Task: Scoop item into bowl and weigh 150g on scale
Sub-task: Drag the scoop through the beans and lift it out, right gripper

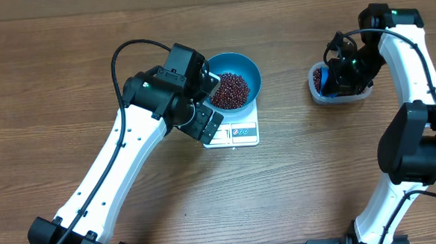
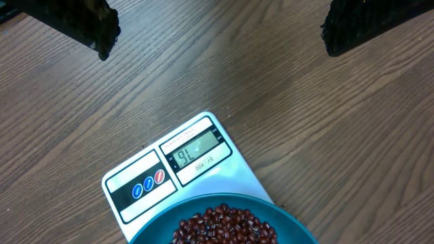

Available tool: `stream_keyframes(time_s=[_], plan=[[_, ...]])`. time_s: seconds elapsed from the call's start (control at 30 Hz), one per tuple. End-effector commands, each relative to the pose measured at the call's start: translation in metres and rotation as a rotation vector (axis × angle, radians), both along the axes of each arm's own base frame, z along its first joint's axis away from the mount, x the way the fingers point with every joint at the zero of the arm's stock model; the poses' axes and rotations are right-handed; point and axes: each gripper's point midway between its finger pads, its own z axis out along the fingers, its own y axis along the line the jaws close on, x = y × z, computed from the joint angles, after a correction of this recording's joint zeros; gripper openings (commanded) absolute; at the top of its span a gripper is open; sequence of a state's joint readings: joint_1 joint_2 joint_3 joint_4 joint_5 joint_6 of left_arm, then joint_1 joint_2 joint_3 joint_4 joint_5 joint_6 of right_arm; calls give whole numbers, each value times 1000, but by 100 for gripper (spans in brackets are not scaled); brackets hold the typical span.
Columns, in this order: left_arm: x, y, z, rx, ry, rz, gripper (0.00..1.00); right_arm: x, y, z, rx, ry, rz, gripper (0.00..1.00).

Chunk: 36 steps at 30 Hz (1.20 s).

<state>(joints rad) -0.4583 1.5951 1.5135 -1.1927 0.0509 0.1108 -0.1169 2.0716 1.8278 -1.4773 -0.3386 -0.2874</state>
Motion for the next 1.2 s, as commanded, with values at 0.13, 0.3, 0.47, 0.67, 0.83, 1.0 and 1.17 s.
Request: stream_keyframes(time_s=[0.13,0.3,0.47,0.67,0.83,1.0,1.17], plan=[[0,-2,8,-12,-20,0,100,12,23,16,239,-105,69,4],[0,-2,8,-12,-20,0,99,13,10,17,246,-113,35,4],[0,-2,8,-12,-20,0,100,12,9,20,339,-154,49,4],[0,-2,8,-12,-20,0,99,3,9,-1,399,-145,34,4],[0,-3,8,-12,-20,-1,99,4,6,0,442,-161,14,4],[0,-2,8,-12,-20,0,100,4,-5,2,453,-169,-19,4],[0,-2,8,-12,-20,0,100,6,-17,7,490,-191,-68,4]])
